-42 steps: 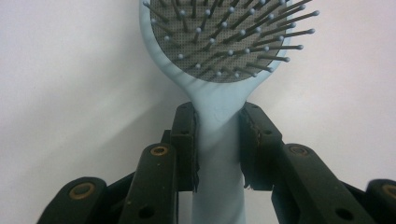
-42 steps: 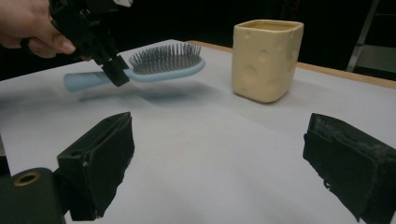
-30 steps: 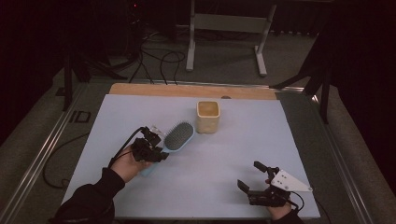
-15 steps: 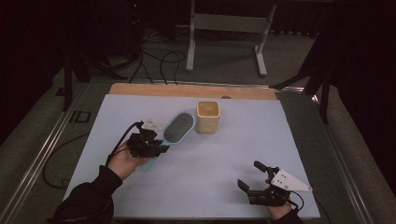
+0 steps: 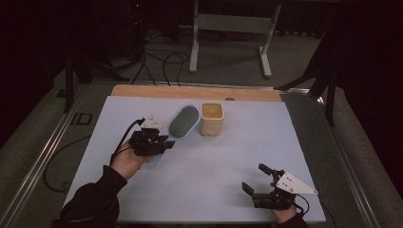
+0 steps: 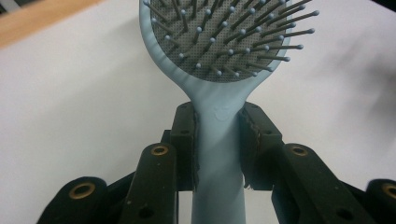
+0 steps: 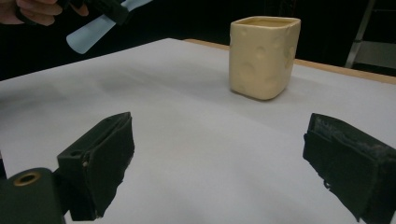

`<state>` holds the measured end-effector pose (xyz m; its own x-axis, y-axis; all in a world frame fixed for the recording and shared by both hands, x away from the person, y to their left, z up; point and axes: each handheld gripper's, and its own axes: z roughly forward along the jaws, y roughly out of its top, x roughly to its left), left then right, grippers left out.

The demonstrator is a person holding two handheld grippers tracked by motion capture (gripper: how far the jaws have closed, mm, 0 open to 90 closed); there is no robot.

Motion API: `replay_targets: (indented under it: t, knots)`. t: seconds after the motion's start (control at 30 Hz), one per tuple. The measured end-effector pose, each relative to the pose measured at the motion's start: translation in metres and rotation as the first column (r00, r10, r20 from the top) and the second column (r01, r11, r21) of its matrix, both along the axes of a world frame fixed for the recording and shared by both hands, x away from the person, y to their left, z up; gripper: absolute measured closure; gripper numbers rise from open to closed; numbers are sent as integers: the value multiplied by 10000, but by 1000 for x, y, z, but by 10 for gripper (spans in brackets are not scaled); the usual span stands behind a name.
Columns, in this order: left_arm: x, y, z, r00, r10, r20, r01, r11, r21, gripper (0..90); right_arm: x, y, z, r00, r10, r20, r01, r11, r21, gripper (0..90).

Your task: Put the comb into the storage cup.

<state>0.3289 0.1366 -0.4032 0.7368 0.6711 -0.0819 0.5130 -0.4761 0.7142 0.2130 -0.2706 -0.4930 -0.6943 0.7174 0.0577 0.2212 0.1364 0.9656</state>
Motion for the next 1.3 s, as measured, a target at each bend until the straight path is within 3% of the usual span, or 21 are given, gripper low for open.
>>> replay_targets:
  t: [0.13,0.57,0.77,0.83,0.97,1.17,1.3]
  knots:
    - [0,-3,3,9989,163,444,-156,9998,-151,704,0,0,0,10000,8,-1,-8,10000,-22,88]
    - [10,-15,10,9932,111,1161,13,9944,-1061,703,0,0,0,10000,-10,19,10,10000,8,88]
    - [14,-23,13,9863,91,1647,125,9915,-1294,703,-1,0,1,10000,3,-2,-3,10000,20,88]
    - [14,-25,14,9796,268,1994,11,9904,-1382,703,0,0,1,10000,1,15,-1,10000,18,88]
    - [21,-26,17,9762,529,2102,-147,9837,-1791,702,0,0,1,10000,9,33,-9,10000,16,88]
    - [30,-31,19,9778,540,2025,-121,9792,-2028,702,0,-1,1,10000,-5,38,5,10000,16,88]
    - [35,-35,21,9745,537,2178,-53,9762,-2167,702,0,0,1,10000,16,30,-16,10000,14,88]
